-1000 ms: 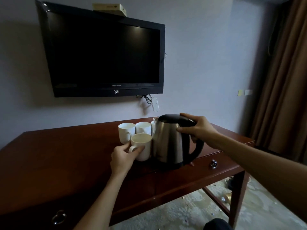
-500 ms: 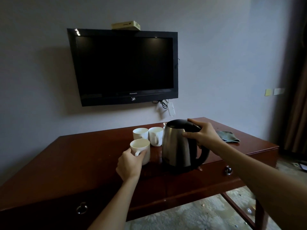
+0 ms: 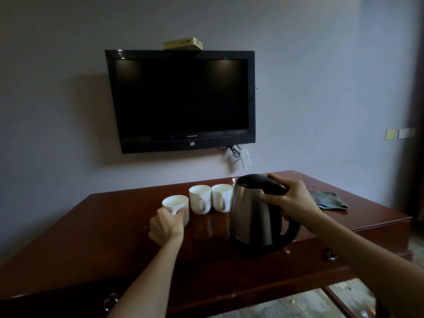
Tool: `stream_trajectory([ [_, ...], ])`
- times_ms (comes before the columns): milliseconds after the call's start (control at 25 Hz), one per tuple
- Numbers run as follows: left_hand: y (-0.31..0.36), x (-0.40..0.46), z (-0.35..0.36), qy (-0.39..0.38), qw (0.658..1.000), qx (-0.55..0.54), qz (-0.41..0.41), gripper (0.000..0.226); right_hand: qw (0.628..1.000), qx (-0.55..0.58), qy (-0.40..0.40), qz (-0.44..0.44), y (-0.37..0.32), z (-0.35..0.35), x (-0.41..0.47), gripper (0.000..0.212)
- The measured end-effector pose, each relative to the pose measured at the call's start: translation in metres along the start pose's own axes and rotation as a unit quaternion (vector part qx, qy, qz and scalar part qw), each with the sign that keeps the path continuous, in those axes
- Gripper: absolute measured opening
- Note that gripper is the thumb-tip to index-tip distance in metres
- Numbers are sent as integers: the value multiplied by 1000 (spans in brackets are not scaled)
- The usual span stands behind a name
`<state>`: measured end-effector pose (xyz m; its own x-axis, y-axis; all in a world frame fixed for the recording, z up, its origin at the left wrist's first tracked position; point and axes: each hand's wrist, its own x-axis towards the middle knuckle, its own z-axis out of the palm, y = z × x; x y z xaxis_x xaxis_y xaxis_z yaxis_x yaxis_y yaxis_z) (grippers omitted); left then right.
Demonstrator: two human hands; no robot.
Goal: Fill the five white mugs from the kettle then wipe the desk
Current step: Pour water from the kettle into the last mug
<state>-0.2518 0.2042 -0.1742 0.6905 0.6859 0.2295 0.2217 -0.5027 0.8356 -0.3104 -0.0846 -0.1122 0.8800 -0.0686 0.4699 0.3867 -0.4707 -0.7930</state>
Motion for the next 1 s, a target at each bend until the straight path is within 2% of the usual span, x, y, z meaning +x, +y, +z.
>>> stream_trajectory([
  [80, 3, 13, 6, 0, 1000, -1, -13, 51, 1000, -2, -2, -11, -1, 0, -1, 51],
  [240, 10, 31, 19, 4, 1000, -4, -23, 52, 1000, 29, 1, -12, 4, 2, 4, 54],
  [680, 18, 46, 50, 2, 1000, -16, -19, 54, 999, 36, -18, 9, 23, 4, 22, 73],
  [760, 17, 48, 48, -12, 1000, -6, -17, 54, 999, 30, -17, 5, 27, 3, 25, 73],
  [880, 22, 47, 30, -22, 999, 13, -22, 65, 999, 36, -20, 8, 29, 5, 27, 75],
  [1000, 40, 34, 5, -40, 999, 23, 16, 70, 999, 32, -26, 17, 23, 1, 23, 79],
])
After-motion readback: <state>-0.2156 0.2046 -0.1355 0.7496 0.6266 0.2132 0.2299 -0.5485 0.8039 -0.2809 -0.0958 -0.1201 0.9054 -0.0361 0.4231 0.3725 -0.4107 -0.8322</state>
